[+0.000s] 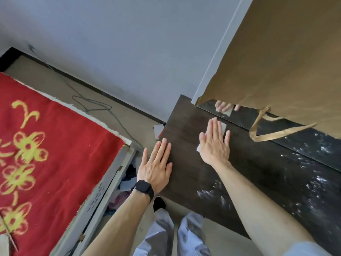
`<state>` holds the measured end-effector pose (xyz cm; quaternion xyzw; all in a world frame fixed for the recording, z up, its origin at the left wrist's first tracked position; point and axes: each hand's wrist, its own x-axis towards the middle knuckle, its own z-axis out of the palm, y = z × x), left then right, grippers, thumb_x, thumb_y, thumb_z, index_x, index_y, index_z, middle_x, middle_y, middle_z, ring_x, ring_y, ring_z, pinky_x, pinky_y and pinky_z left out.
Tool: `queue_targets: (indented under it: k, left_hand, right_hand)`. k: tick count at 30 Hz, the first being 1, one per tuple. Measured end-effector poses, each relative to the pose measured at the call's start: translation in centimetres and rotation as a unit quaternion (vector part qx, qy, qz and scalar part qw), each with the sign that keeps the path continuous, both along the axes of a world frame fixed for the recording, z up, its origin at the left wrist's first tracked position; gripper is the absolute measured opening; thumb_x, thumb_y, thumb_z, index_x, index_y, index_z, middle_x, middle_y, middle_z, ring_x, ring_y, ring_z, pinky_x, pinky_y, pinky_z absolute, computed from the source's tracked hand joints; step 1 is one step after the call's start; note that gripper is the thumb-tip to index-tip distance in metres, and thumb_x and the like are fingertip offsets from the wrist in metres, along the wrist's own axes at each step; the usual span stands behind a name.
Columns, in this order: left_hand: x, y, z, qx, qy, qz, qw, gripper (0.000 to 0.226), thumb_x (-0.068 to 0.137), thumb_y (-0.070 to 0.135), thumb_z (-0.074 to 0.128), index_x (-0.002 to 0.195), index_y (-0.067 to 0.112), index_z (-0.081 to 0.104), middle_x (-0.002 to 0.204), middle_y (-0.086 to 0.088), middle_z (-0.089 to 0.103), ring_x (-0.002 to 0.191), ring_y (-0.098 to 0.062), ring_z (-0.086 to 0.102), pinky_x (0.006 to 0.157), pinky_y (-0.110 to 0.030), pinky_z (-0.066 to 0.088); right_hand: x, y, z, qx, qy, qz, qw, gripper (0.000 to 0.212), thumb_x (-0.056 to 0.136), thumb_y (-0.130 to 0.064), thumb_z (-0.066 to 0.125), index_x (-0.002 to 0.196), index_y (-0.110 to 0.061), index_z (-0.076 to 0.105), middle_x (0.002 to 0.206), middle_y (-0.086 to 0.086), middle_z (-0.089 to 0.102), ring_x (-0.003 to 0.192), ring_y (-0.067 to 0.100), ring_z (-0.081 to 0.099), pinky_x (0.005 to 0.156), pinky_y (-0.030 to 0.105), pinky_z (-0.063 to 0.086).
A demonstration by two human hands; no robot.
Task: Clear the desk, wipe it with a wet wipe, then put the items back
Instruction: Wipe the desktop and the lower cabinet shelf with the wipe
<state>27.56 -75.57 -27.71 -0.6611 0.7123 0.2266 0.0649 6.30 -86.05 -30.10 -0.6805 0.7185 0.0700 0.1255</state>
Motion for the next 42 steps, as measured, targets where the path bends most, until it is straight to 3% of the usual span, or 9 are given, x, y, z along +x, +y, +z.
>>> queue_targets:
  k: [5,8,11,14,18,20,25,32,42]
  left_hand:
    - [-2.2,-1.2,-0.2,0.048,0.006,0.032,0.998,0.063,0.101,0.054,0.004,0.15,0.029,-0.027,0.155,0.009,-0.036,0.142,-0.013,-0.035,0.118,-0.048,-0.019]
    - [-2.0,-1.5,-0.1,0.08,0.007,0.02,0.997,0.064,0.101,0.057,0.004,0.15,0.031,-0.028,0.154,0.009,-0.038,0.141,-0.014,-0.036,0.118,-0.049,-0.018]
    - [-2.1,-1.8,-0.2,0.087,-0.005,0.022,0.996,0.064,0.1,0.059,0.003,0.149,0.032,-0.029,0.153,0.009,-0.038,0.14,-0.014,-0.036,0.119,-0.051,-0.016]
    - [-2.3,-1.6,-0.2,0.086,-0.01,0.026,0.996,0.064,0.1,0.059,0.003,0.147,0.032,-0.03,0.152,0.01,-0.039,0.141,-0.014,-0.036,0.119,-0.05,-0.017]
    - [-2.1,-1.6,-0.5,0.085,-0.002,0.032,0.996,0.063,0.1,0.058,0.003,0.148,0.033,-0.03,0.152,0.011,-0.04,0.141,-0.013,-0.036,0.119,-0.05,-0.017]
    - [-2.1,-1.5,-0.4,0.085,0.0,0.032,0.996,0.064,0.1,0.057,0.003,0.148,0.032,-0.03,0.15,0.011,-0.043,0.141,-0.013,-0.037,0.118,-0.05,-0.017]
    - [-2.2,-1.7,0.0,0.092,0.006,0.035,0.995,0.063,0.1,0.057,0.003,0.147,0.032,-0.031,0.152,0.01,-0.041,0.14,-0.013,-0.038,0.117,-0.051,-0.019]
    - [-2.4,-1.9,0.1,0.108,-0.012,0.028,0.994,0.063,0.1,0.058,0.004,0.145,0.033,-0.032,0.15,0.01,-0.041,0.139,-0.013,-0.038,0.118,-0.051,-0.019]
    - [-2.2,-1.9,0.3,0.113,0.009,0.031,0.993,0.063,0.099,0.058,0.002,0.145,0.032,-0.033,0.151,0.008,-0.043,0.139,-0.014,-0.039,0.118,-0.052,-0.018]
  right_hand:
    - [-4.5,3.3,0.7,-0.035,0.01,-0.088,0.995,0.067,0.102,-0.045,0.013,0.158,-0.01,0.001,0.167,0.008,0.002,0.154,0.02,0.002,0.123,0.052,0.005]
    - [-0.7,3.1,0.8,-0.038,-0.039,0.019,0.998,0.061,0.103,-0.041,0.028,0.155,-0.01,0.018,0.167,0.007,0.008,0.154,0.019,0.003,0.123,0.049,0.005]
    - [3.3,0.9,0.6,-0.047,-0.044,0.123,0.99,0.063,0.103,-0.044,0.019,0.157,-0.011,0.015,0.167,0.004,0.003,0.154,0.016,-0.004,0.123,0.047,-0.005]
    - [3.8,-1.8,0.4,-0.054,-0.01,0.147,0.988,0.065,0.104,-0.046,0.017,0.158,-0.011,0.012,0.167,0.005,0.003,0.154,0.021,-0.002,0.124,0.05,0.001]
    - [-0.4,-1.7,0.3,-0.057,-0.008,0.064,0.996,0.062,0.104,-0.043,0.024,0.157,-0.012,0.019,0.166,0.006,0.017,0.15,0.024,0.022,0.118,0.045,0.023]
    - [-3.2,-0.3,0.3,-0.067,-0.011,0.001,0.998,0.061,0.102,-0.043,0.028,0.156,-0.014,0.023,0.163,0.005,0.024,0.146,0.025,0.03,0.119,0.049,0.023]
    - [-3.7,3.0,0.5,-0.05,-0.013,-0.023,0.998,0.07,0.1,-0.048,0.02,0.158,-0.008,0.01,0.167,0.007,0.008,0.154,0.02,0.005,0.123,0.054,0.008]
    - [4.6,-0.4,0.6,-0.013,-0.059,0.169,0.984,0.065,0.104,-0.049,0.011,0.159,-0.018,-0.004,0.165,-0.004,-0.015,0.151,0.012,-0.016,0.123,0.051,-0.007]
    - [-3.3,3.6,1.4,0.024,-0.026,-0.128,0.991,0.066,0.103,-0.048,0.007,0.157,-0.016,-0.011,0.165,-0.002,-0.017,0.151,0.013,-0.017,0.122,0.054,-0.005]
